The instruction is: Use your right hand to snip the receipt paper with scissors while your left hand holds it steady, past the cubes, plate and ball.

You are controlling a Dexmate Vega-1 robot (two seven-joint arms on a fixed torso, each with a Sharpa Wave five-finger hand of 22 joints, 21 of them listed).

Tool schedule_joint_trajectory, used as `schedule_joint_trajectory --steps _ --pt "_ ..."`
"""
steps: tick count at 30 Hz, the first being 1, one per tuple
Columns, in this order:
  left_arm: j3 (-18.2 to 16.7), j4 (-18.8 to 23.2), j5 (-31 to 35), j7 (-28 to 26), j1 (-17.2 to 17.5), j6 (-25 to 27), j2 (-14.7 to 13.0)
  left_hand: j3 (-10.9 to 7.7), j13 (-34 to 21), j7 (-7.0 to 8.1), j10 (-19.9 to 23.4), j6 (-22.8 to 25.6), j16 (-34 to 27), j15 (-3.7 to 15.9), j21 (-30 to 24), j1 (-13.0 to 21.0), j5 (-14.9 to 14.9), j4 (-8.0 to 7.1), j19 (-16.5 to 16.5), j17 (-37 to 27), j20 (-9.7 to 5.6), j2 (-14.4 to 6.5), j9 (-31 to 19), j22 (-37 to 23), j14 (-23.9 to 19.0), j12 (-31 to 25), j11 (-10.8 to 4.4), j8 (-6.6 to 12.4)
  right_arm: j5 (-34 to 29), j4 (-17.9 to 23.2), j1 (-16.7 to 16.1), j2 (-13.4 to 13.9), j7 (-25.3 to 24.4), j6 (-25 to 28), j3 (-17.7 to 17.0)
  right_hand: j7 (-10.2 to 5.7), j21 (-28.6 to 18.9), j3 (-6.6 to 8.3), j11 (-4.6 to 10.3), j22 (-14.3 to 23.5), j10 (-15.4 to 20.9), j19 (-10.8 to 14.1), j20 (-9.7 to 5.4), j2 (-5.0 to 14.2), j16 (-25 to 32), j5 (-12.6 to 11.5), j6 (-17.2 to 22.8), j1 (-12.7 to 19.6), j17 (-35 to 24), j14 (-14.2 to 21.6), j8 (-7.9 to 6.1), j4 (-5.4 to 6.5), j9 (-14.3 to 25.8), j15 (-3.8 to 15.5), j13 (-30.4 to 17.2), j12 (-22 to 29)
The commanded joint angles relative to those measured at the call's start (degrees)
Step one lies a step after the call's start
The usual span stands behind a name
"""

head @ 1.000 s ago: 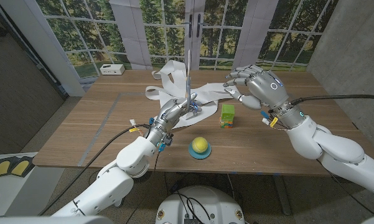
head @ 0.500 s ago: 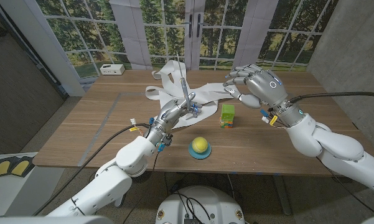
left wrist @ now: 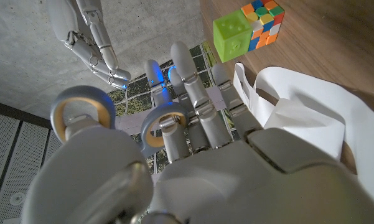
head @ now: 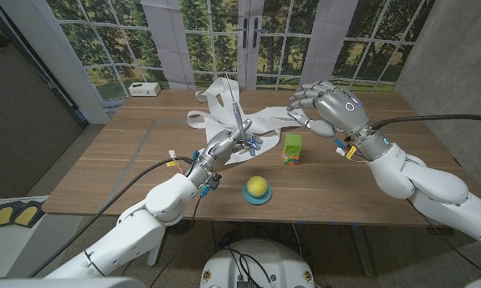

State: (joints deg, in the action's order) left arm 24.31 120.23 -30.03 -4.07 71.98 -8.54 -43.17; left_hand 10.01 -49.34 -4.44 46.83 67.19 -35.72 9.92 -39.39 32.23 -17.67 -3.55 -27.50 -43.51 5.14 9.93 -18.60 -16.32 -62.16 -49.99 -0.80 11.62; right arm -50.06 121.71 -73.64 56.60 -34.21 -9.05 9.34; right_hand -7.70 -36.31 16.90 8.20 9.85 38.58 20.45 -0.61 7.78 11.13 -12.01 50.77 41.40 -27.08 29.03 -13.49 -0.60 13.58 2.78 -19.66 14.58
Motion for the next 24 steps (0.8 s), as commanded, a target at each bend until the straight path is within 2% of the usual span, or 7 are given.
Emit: schedule_joint_trajectory --steps 1,11,24 --pt "-0.49 1.71 -0.69 1.82 -0.48 2.13 -3.88 5.5 0.15 -3.65 3.38 -3.51 0.07 -0.94 0.31 -1.85 -0.77 -2.22 -0.01 0.07 0.57 0.41 0.1 0.11 -0.05 0.25 -1.99 -0.11 -0.03 0.94 -0.7 0.21 1.6 1.05 -0.68 0.08 0.2 0.46 0.1 0.1 0.63 -0.12 0.17 0.03 -0.21 -0.03 0.59 -0.63 0.09 -0.57 -0.39 -0.11 0.03 9.29 -0.02 -0.26" --pt "-0.53 2.22 -1.22 2.87 -0.71 2.96 -5.17 8.99 0.69 -4.61 4.06 -3.46 -0.3 -1.9 0.69 -5.19 -2.25 -3.19 -0.09 0.19 0.92 0.78 0.23 0.7 -0.27 0.56 -0.94 0.17 -0.14 1.52 -1.29 0.4 2.29 1.18 -1.39 0.12 0.46 0.56 0.18 0.09 0.79 -0.15 0.3 -0.02 -0.22 0.01 0.78 -0.8 0.49 -1.04 -0.42 -0.31 -0.02 9.3 0.13 -0.45" --pt "-1.04 2.7 -2.38 4.35 -1.13 4.12 -6.93 10.53 0.44 -5.58 4.14 -3.36 -0.63 -2.78 0.9 -7.65 -3.5 -3.69 -0.6 0.35 1.0 1.02 0.7 1.18 -0.4 0.58 0.03 0.12 0.06 1.72 -1.33 0.39 3.4 1.03 -1.78 0.14 1.01 1.29 0.16 0.05 1.35 -0.23 -0.02 0.09 -0.76 -0.04 1.23 -0.61 1.82 -2.58 -0.48 -0.95 -0.09 9.59 0.43 -0.67"
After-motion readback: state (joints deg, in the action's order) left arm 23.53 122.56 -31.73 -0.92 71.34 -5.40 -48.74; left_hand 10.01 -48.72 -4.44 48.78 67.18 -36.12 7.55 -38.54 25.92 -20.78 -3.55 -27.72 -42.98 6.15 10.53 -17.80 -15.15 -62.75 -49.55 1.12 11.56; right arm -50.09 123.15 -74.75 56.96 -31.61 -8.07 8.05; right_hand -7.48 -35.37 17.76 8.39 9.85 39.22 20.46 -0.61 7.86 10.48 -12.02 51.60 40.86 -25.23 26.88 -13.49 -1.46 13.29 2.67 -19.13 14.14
